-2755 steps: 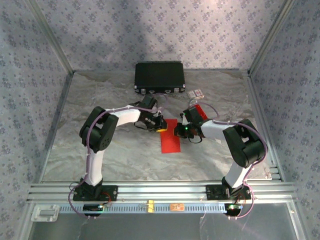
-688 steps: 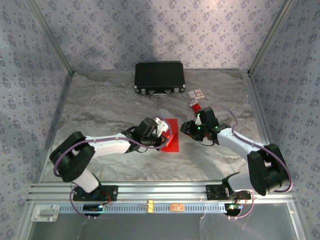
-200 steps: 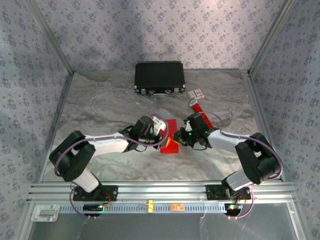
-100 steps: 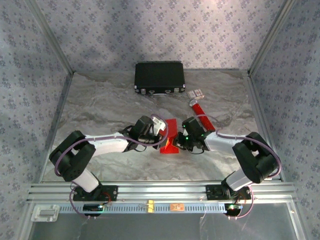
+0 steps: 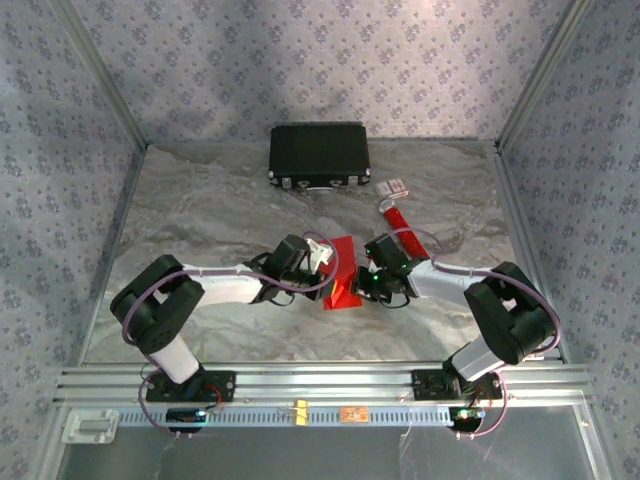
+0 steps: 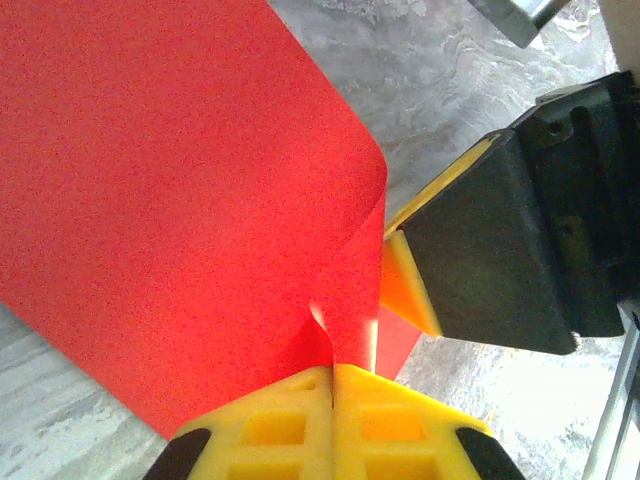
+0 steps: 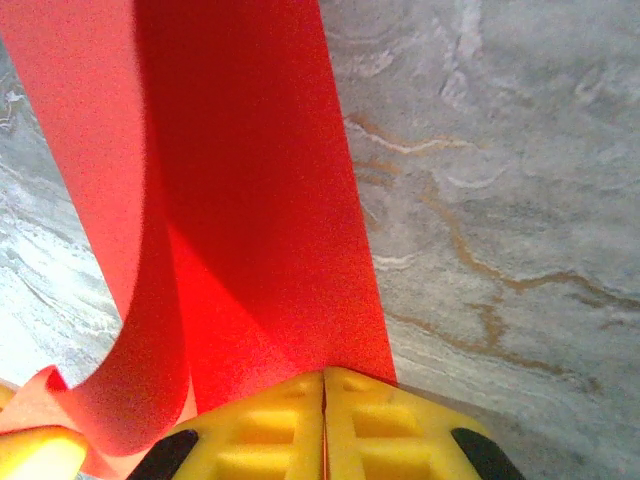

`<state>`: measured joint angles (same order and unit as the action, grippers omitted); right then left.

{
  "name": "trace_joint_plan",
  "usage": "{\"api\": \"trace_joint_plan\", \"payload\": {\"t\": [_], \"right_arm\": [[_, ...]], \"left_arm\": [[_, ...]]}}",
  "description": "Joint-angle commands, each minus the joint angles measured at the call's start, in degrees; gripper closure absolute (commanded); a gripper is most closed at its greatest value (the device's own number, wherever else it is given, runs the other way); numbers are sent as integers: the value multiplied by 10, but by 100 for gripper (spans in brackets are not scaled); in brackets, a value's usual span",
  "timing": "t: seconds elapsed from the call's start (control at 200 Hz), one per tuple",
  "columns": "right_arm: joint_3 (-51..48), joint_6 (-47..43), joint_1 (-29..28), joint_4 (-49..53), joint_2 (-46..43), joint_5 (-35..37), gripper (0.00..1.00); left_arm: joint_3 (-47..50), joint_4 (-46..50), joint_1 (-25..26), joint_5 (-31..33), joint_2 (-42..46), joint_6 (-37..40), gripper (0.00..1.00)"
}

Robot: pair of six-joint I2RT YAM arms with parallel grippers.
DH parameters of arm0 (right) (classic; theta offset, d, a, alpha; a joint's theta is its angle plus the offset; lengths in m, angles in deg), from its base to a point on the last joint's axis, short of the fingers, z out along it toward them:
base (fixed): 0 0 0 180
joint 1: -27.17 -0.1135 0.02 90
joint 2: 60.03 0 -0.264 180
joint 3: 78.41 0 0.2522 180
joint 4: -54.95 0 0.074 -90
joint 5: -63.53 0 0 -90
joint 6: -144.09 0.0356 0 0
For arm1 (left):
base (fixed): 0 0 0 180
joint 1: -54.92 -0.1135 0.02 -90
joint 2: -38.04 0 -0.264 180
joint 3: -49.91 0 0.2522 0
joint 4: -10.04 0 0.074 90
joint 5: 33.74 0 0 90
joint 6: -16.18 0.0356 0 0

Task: Fold a paper plane with a square sheet of paper (pick it up from the middle)
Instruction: Fold the triangle a second time at the center of the table.

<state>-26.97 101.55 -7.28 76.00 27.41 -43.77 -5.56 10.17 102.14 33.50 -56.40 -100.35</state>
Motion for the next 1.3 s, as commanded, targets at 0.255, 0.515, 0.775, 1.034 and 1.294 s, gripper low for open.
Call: {"api": "trace_joint_plan", "payload": {"t": [0.255,0.515,0.775,1.034,1.294], "right_arm": [[-14,51,-7,-57,-8,-16,89],[-38,78,-12,-100,-1,-29,88],[-48,65,-12,-61,-6,-3,89],[-50,32,6,-30,-9,-4,90],[-41,18,13,-22,-9,-12,90]], "left_arm": [[-20,-18,-4,-6,-9,-19,100],[-21,-11,-4,-4,-12,-12,100],[-25,-2,-5,2,-11,-1,100],[-39,18,-14,14,-29,29,100],[-63,43,-15,35,-49,56,99]]}}
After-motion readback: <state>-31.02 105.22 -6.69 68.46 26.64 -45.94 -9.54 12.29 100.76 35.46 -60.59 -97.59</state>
